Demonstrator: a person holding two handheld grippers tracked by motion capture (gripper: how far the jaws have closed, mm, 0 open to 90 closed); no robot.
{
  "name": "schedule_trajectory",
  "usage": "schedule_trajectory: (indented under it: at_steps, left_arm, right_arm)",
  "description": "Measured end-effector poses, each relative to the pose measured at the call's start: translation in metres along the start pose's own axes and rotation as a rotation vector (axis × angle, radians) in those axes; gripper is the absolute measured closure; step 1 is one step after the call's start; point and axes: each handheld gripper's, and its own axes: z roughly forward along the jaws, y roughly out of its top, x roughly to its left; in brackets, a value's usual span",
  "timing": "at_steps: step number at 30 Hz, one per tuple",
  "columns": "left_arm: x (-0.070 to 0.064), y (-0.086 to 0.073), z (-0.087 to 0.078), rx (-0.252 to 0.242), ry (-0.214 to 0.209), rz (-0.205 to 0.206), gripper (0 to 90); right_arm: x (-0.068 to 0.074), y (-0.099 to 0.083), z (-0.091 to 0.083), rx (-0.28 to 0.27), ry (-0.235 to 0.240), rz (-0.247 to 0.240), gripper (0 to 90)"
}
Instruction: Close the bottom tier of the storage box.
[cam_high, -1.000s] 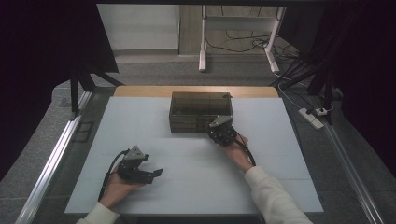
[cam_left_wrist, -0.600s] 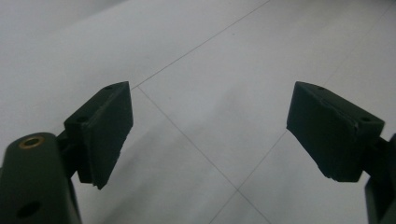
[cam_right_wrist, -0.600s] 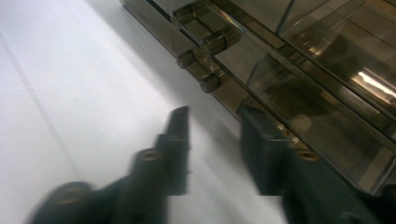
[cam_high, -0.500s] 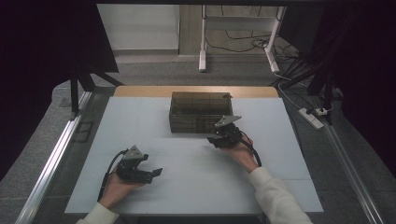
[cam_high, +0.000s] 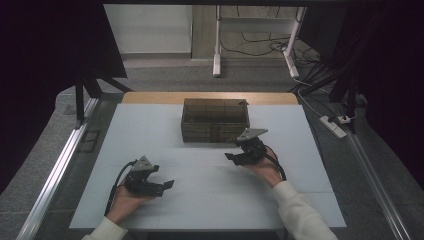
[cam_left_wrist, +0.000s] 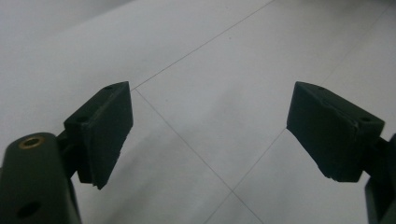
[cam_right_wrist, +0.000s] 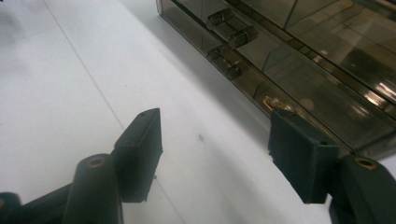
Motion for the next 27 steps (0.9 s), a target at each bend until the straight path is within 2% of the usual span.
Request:
schedule_trajectory:
  at_steps: [9,15,23,27]
  left_arm:
    - [-0.002,0.0,0.0,0.003,-0.002,-0.004,15.1]
    - [-0.001,0.0,-0.001,-0.001,-0.001,-0.008,15.1]
    - [0.0,0.0,-0.002,-0.007,-0.001,-0.013,15.1]
    - [0.0,0.0,-0.002,-0.007,-0.003,-0.013,15.1]
  right_arm:
    - [0.002,-0.011,-0.023,-0.024,-0.007,0.015,29.7]
    - [0.0,-0.024,-0.038,-0.041,-0.011,0.034,28.7]
    - [-0.004,-0.043,-0.06,-0.075,-0.042,0.06,27.6]
    - [-0.004,-0.051,-0.067,-0.075,-0.054,0.063,27.0]
